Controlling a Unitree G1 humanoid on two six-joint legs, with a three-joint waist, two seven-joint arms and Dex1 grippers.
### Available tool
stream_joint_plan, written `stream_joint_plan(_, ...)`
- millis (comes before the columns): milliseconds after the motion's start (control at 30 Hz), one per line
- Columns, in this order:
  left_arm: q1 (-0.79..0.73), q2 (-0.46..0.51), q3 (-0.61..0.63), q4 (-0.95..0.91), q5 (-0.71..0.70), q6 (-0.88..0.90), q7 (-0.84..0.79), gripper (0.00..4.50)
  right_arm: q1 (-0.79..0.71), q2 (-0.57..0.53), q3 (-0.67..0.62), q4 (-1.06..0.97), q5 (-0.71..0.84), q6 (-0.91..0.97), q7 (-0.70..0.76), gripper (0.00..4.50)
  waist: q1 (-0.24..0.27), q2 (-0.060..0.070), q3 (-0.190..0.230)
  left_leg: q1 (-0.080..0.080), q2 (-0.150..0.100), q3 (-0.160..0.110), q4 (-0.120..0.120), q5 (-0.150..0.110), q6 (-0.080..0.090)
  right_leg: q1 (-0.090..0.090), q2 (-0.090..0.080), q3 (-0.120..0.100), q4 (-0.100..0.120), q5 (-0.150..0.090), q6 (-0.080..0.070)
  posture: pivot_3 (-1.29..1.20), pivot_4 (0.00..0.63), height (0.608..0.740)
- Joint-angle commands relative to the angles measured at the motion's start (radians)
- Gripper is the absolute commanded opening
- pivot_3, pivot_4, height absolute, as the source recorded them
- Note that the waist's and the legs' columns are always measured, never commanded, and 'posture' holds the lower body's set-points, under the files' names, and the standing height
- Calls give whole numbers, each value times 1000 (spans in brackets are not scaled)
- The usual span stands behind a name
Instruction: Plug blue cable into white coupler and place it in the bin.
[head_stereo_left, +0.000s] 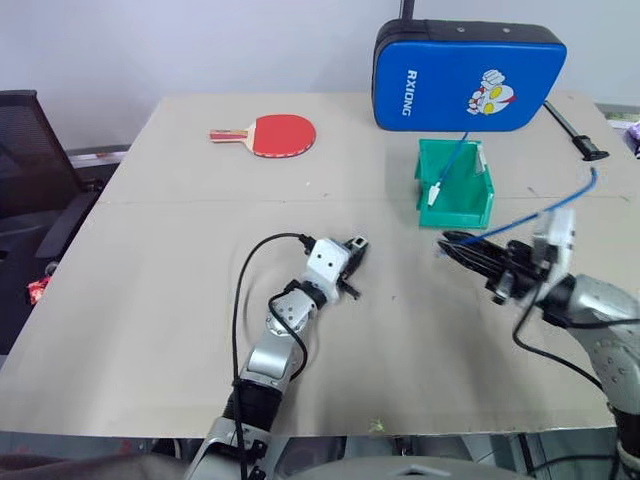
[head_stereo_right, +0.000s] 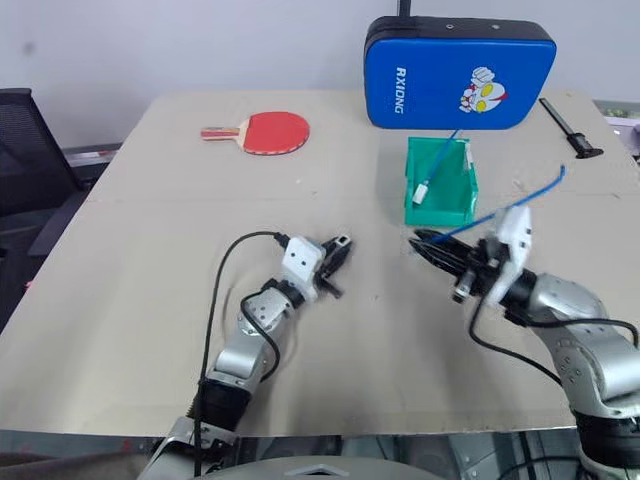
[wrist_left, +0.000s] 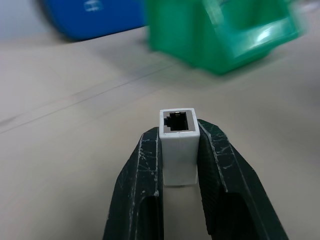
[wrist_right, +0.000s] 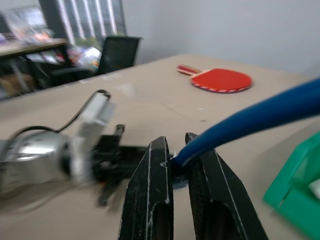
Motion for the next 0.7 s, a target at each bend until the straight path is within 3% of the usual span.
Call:
stream_joint_plan(33,-44,-15,-67,-117,-42,-17,-95,355,-88,53,94,-31,-122,23,-124,0,-3,0,0,0,0,0,0,0,0,-1,0,0,0,0,0,0,150,740)
stream_joint_plan(300,-44,-34,-84,-158,38,-51,-19,355,-116,147,170,-49,-276,48,-276,0,-8,0,0,-1,-1,0,1,0,0,-3,0,0,-1,0,0,0,150,740)
stream_joint_plan(700,-51,-43,-88,-146,166,-55,131,355,-102,174,172,-100,-300,102,-296,0,-8,0,0,-3,-1,0,1,0,0,-7,0,1,0,0,0,0,150,740)
